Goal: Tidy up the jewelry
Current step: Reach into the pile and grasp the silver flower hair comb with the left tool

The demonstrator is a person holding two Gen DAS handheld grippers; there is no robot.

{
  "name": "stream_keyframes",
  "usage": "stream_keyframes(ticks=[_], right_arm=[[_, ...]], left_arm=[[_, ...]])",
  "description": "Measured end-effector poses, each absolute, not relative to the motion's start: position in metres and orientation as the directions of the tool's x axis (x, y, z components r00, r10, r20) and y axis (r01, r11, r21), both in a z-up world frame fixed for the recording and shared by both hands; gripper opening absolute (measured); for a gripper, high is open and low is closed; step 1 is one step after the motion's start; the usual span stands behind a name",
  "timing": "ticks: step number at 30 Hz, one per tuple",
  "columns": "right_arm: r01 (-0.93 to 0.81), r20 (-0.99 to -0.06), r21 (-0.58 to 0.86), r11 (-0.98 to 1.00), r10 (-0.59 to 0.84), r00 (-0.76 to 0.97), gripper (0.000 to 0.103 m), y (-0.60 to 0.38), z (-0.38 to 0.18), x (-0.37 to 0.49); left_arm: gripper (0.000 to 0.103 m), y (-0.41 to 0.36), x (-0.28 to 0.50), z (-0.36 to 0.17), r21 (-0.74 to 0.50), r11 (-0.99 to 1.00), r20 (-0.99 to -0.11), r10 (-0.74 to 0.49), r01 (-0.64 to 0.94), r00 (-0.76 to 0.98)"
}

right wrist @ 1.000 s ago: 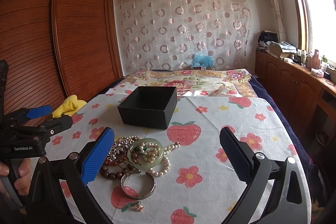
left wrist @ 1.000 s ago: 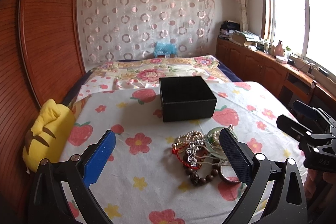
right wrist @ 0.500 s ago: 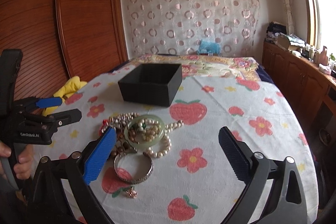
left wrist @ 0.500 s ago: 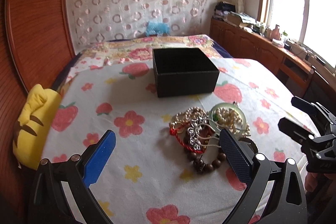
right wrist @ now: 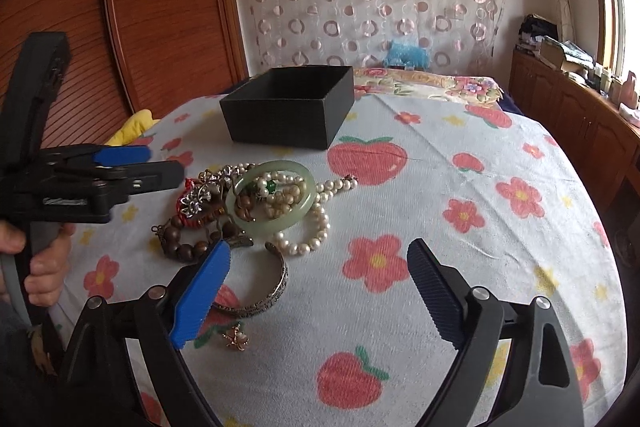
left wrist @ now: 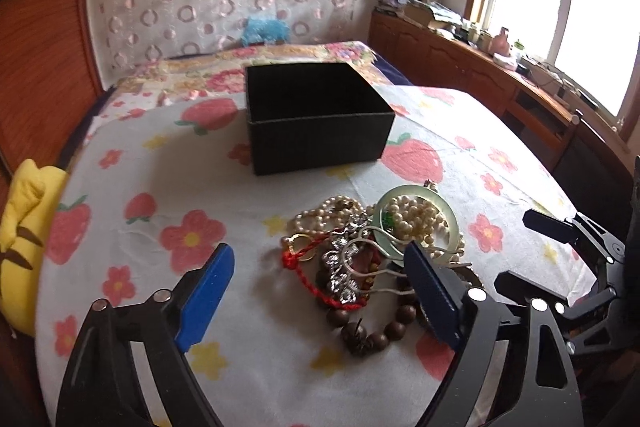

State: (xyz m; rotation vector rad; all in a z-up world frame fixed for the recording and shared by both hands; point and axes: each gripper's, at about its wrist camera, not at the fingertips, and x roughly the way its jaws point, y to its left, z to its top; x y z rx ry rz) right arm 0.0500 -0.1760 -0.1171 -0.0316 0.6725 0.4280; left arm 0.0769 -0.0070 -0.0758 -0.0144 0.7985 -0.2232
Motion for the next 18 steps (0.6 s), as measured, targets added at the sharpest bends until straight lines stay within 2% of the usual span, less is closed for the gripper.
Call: stream_keyframes(ticks=[6, 8, 12, 18], right_arm=[[-0.396, -0.611, 0.108, 0.912, 0.375, 0.697, 0.092, -0.175, -0.118, 0.049], [-0.396, -0.611, 0.11, 0.912, 0.376, 0.697, 0.092, -0.175, -0.119, 0.049], [-0.396, -0.612, 0.109, 0.912, 0.376, 0.696, 0.092, -0.175, -0.118, 0.049], [-0.395, -0.613, 0.11, 0.912, 0.375, 0.696, 0.092, -0.175, -0.118, 0.05]], left_arm=[[0.061, -0.014, 0.092, -0.089, -0.132, 0.967, -0.745, -0.241, 0.217, 0.622], [0.048, -0.015, 0.094, -0.093, -0.143, 0.965, -0.752, -0.251, 0.222, 0.609], [0.042, -0.013, 0.095, -0.093, -0.175, 0.958, -0.748, -0.28, 0.229, 0.602], [0.021, -0.012, 0.093, -0.096, -0.2, 0.949, -0.75, -0.308, 0.243, 0.586]])
